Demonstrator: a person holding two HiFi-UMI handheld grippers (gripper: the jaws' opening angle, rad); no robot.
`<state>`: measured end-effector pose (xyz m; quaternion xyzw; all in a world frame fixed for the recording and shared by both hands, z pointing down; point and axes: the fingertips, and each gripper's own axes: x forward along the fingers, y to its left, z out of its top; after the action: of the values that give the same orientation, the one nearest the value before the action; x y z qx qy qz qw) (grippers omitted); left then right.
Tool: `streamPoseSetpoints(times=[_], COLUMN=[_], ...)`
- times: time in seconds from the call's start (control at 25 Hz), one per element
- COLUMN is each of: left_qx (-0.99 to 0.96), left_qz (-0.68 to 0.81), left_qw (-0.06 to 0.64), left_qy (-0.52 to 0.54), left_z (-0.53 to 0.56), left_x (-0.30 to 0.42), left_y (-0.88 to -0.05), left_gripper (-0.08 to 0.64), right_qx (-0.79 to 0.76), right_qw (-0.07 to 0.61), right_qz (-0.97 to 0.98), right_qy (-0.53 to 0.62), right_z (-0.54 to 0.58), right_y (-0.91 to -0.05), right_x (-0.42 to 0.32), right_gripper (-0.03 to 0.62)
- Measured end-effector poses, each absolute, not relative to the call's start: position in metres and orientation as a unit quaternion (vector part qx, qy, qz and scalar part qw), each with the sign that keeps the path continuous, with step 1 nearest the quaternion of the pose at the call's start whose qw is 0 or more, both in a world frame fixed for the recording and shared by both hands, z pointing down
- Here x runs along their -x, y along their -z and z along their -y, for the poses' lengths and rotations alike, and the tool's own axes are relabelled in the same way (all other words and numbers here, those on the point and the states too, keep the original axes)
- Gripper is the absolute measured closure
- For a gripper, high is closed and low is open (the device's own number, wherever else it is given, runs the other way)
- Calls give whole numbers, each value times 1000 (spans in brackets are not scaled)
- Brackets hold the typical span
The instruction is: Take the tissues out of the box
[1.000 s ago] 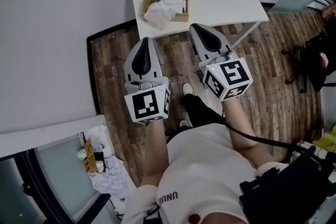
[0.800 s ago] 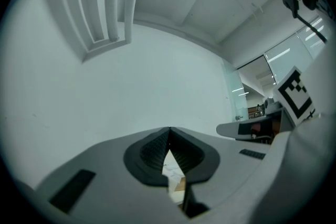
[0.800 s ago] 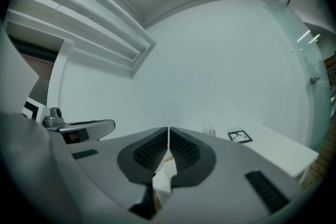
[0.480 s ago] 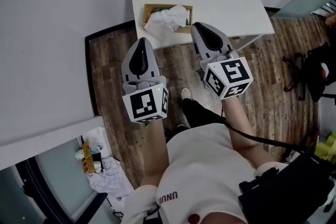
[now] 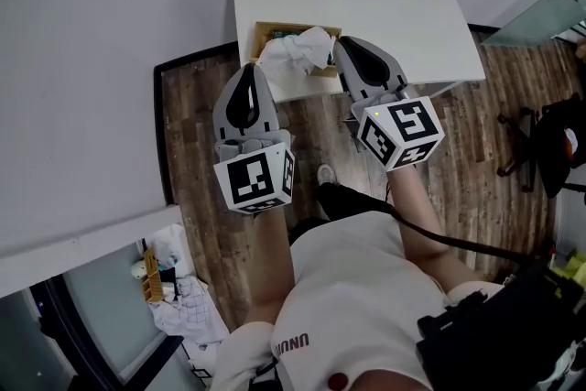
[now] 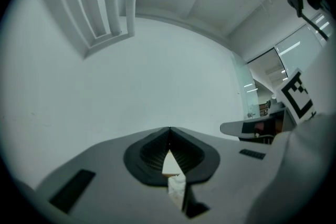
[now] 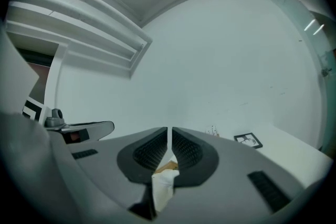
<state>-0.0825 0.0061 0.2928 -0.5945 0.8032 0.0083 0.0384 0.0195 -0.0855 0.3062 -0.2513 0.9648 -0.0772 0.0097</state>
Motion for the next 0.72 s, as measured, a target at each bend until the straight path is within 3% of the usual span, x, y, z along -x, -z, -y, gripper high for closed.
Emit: streamPoseSetpoints(times=[0.72], left_qx=[572], left_qz=[-820], left_qw=[31], left_qy=[-21], left_z=[24], left_x=[109], left_y=[-302], left_gripper=[548], right_qx=[233], right_qw=[-1], right_qz=[-969], right_qy=[83], right_z=[126], right_y=[-316], right_x=[3], right_gripper=[538])
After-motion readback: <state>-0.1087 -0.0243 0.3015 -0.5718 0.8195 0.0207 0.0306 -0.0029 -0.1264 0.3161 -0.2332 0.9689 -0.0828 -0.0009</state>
